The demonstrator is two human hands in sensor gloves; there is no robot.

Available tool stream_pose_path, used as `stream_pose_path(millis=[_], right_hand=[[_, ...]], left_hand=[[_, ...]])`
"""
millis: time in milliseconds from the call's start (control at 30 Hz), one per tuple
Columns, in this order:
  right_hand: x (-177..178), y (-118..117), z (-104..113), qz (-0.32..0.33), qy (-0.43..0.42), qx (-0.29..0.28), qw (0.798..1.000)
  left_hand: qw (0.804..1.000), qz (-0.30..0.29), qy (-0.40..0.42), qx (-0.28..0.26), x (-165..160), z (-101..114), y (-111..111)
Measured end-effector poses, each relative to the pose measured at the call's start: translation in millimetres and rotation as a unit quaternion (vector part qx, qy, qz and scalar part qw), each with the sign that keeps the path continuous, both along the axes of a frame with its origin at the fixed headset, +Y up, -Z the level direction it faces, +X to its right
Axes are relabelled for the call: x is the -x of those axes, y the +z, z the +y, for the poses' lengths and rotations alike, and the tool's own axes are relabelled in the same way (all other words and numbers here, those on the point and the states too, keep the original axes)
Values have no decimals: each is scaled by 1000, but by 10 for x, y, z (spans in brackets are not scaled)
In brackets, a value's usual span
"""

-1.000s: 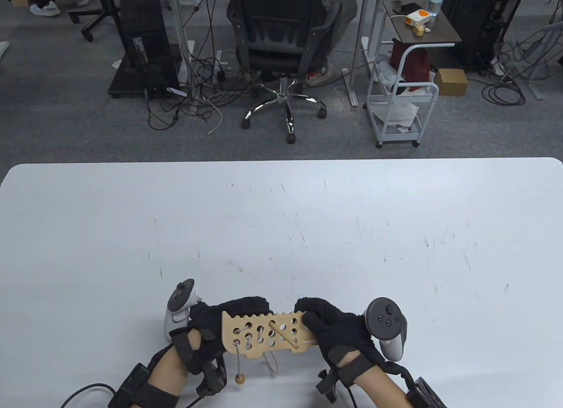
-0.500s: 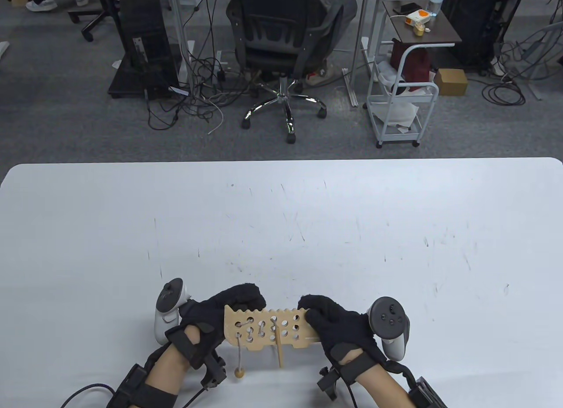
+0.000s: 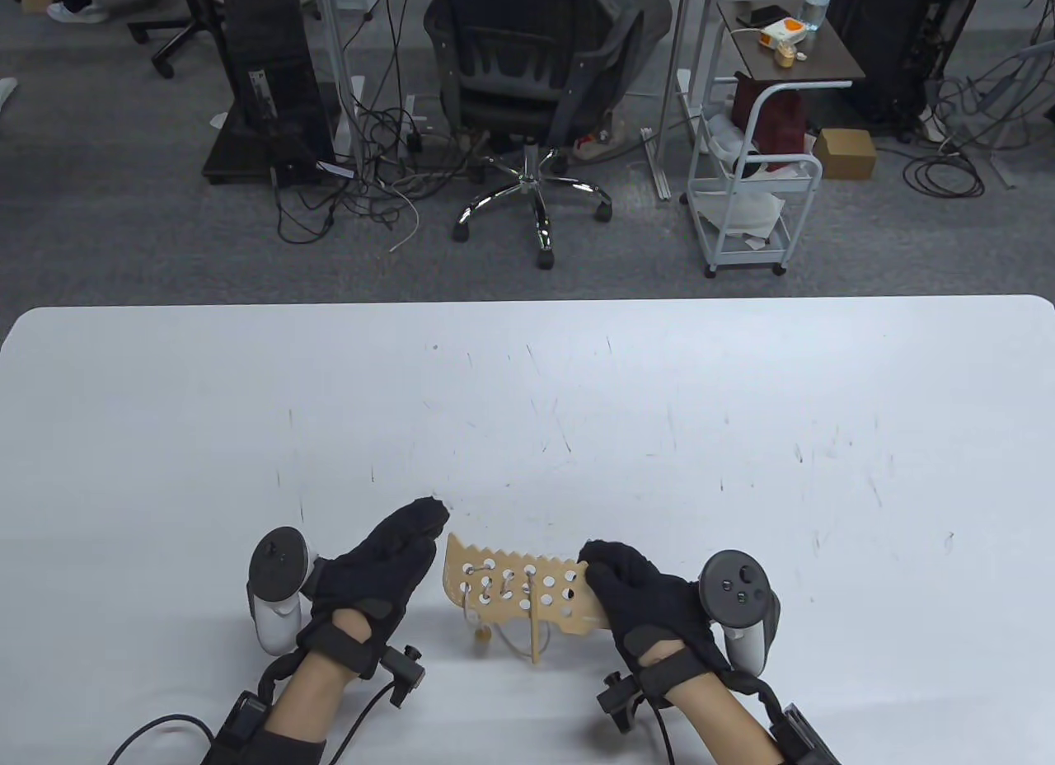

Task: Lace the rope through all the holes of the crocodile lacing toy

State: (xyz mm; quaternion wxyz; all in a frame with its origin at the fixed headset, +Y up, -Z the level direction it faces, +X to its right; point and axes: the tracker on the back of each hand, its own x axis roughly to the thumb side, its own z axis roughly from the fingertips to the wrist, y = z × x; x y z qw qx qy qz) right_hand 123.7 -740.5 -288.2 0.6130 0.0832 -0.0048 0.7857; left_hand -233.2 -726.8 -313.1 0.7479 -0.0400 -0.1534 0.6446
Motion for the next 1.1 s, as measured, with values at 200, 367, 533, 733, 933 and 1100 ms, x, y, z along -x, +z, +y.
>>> stream_pose_path(millis=[200,367,533,733,933,1100], right_hand=[[-13,-8,-31,-12,11,21,1000],[-3,-15,-79,-11,2,46,999],[13,-17,-118,-5,-13,68,998],[41,8,-114,2,-35,87,996],[75,29,-113,14,-57,105,993],[100,41,-115,26,-70,115,991]], left_hand=[[993,-8,-97,-60,-142,97,79],[973,-8,-200,-118,-258,167,161],[957,-23,-250,-142,-362,178,210],[935,-39,-311,-165,-498,205,291],[900,-43,-382,-205,-645,216,380],[892,-52,-396,-212,-743,205,423]])
